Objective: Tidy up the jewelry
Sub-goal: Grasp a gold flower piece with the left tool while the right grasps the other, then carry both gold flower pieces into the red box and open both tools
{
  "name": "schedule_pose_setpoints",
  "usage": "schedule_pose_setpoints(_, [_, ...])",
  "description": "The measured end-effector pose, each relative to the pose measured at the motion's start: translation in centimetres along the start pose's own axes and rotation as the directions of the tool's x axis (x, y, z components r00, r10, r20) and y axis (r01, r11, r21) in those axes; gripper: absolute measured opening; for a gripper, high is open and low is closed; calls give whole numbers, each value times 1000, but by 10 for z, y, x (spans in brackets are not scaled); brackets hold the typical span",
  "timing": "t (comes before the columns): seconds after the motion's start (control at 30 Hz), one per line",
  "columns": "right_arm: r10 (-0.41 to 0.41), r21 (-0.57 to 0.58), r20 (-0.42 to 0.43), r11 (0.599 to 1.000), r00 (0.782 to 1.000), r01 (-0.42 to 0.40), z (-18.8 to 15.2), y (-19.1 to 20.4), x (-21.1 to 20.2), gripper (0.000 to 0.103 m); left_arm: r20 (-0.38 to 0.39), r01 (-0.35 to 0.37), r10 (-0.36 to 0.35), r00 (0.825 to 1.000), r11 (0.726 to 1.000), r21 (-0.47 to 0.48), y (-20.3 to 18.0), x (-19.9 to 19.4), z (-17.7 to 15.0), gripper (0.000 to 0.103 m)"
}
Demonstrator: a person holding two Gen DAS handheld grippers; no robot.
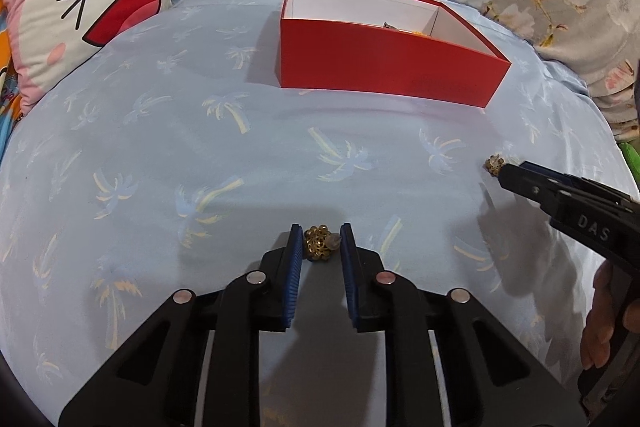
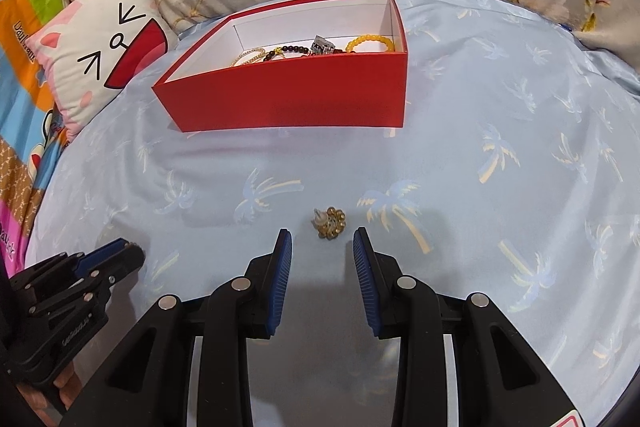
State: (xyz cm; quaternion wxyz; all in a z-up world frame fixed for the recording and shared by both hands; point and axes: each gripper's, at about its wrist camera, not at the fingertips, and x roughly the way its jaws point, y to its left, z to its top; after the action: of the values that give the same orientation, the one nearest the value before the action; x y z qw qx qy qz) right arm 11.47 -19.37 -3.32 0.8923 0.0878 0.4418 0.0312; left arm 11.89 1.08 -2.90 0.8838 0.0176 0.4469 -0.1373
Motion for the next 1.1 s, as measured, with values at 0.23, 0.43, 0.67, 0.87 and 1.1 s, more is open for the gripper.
schedule_pose_setpoints(0.23, [-10,-9,-10,1000,1000,10,6,1,13,14,0,4,-4,1000,1000,2,1,1,0,19])
schedule_pose_setpoints(0.43, [-15,-11,0,1000,1000,15,6,1,15,5,-2,8,-8,1000,1000,-2,1,1,1,18])
schedule_pose_setpoints(0.67, [-1,-17,-1,1000,1000,1,8,0,13,7,-8,11,-11,1000,1000,-7,1,2,3,18])
schedule_pose_setpoints(0.87, [-14,-45,15,999,1000,15,7,8,10,30,-7,10,-10,1000,1000,-6,1,1,2,18])
schedule_pose_setpoints(1.1, [-19,-45,-1,999,1000,19,12,12,23,19,-7,12,-12,1000,1000,-6,1,1,2,18])
